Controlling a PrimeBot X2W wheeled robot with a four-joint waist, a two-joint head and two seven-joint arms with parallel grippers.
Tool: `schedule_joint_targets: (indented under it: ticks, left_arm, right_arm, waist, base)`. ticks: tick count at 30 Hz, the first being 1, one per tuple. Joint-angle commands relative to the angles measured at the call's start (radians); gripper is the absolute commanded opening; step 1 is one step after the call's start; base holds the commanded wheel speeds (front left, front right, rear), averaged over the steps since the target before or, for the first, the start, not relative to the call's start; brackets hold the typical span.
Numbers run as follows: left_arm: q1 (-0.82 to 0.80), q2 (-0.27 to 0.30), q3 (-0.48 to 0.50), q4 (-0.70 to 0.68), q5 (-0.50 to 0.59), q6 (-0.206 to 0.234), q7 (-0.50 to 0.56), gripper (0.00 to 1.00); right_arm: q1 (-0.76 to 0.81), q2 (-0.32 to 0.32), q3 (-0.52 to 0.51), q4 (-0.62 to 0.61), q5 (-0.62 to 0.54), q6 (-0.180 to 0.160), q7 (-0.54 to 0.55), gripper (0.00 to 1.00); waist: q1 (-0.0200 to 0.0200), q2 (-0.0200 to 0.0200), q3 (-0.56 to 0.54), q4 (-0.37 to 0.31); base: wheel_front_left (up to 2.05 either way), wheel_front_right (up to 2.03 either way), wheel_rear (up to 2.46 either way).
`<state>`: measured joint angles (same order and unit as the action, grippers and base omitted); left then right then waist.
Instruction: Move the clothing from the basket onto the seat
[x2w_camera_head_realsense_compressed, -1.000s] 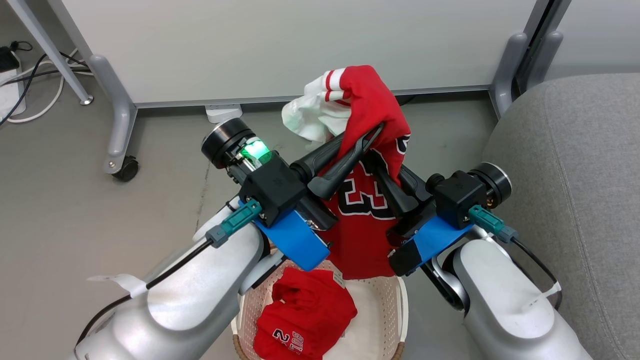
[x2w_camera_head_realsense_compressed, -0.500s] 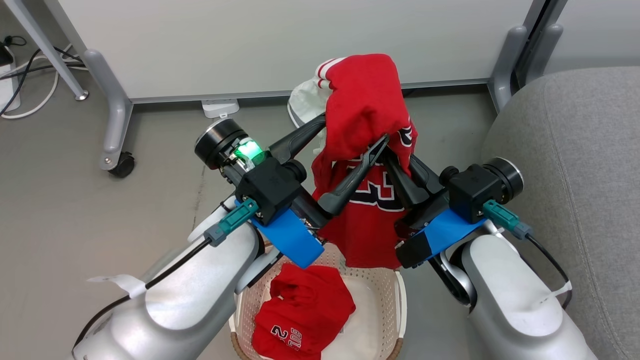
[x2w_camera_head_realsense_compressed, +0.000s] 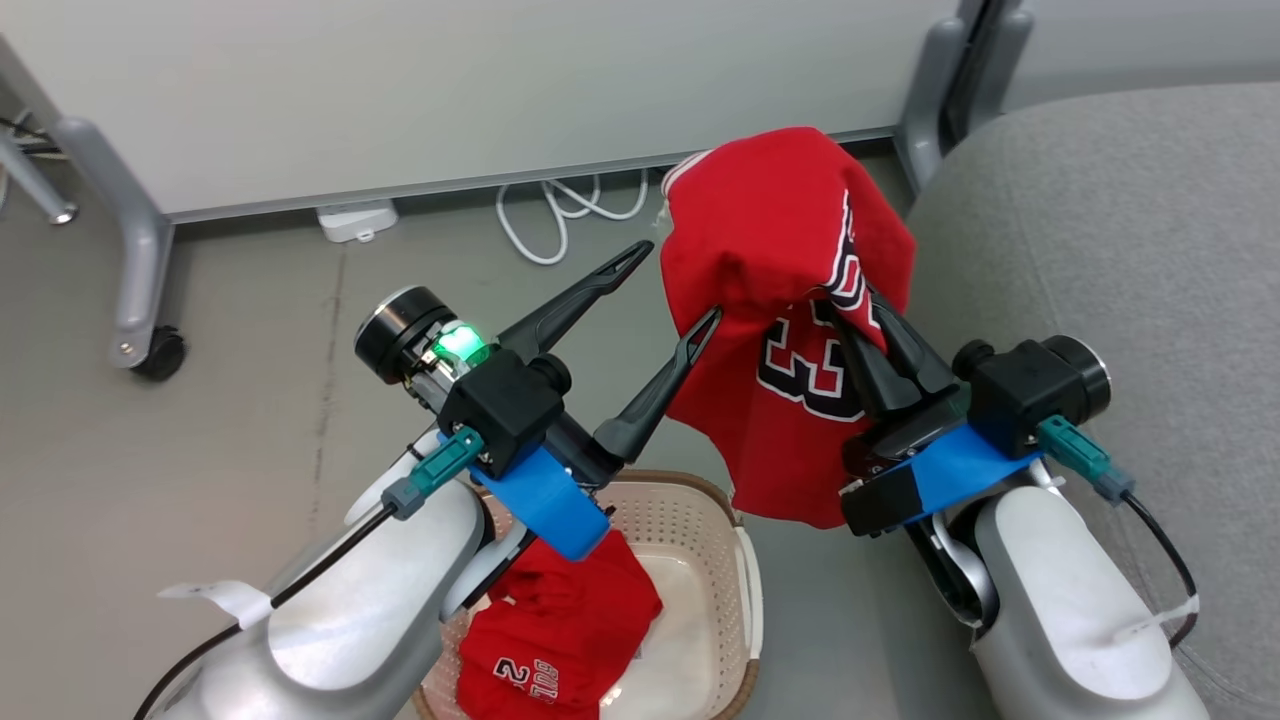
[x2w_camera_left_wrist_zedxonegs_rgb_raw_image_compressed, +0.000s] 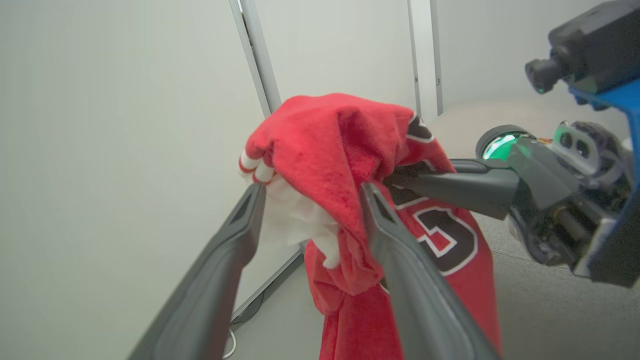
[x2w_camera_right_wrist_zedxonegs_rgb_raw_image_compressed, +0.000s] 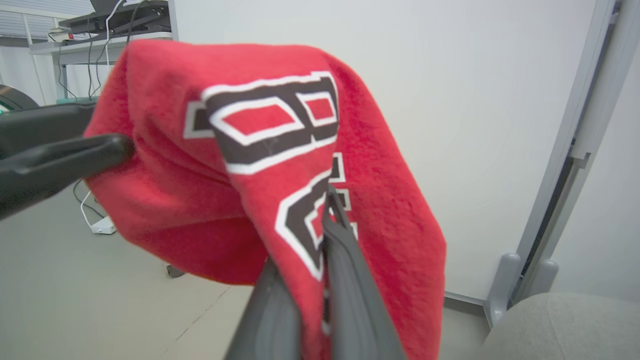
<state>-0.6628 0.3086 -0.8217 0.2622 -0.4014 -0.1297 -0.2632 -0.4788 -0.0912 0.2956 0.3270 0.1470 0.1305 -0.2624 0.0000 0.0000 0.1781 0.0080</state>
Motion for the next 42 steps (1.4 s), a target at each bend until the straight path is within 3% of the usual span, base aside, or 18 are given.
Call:
schedule_joint_targets:
  ticks: [1,25,33,42]
  left_arm:
    - [0.013,0.005,0.003,0.001,0.008,0.000,-0.003,1.00]
    - [-0.020,0.013,-0.062,-0.004,0.007,0.000,-0.002,1.00]
    - [-0.032,0.007,-0.087,0.003,-0.003,0.000,-0.002,1.00]
    - [-0.038,0.011,-0.086,0.005,-0.005,0.000,-0.002,1.00]
  right_arm:
    - [0.011,-0.002,-0.009,-0.010,-0.006,0.000,-0.004,0.00]
    - [0.172,0.027,-0.196,-0.134,-0.025,0.000,-0.004,0.00]
    - [0.217,0.038,-0.227,-0.157,-0.022,0.000,-0.004,0.00]
    - [0.194,0.041,-0.241,-0.155,-0.020,0.000,-0.004,0.00]
  waist:
    - [0.0000,0.0000,0.008,-0.026]
    - [0.0000,0.0000,0.063,-0.301]
    - [0.0000,0.0000,0.071,-0.335]
    - [0.0000,0.0000,0.076,-0.319]
  base:
    - [0.00,0.00,0.00]
    - [0.00,0.00,0.00]
    - [0.00,0.00,0.00]
    - [0.00,0.00,0.00]
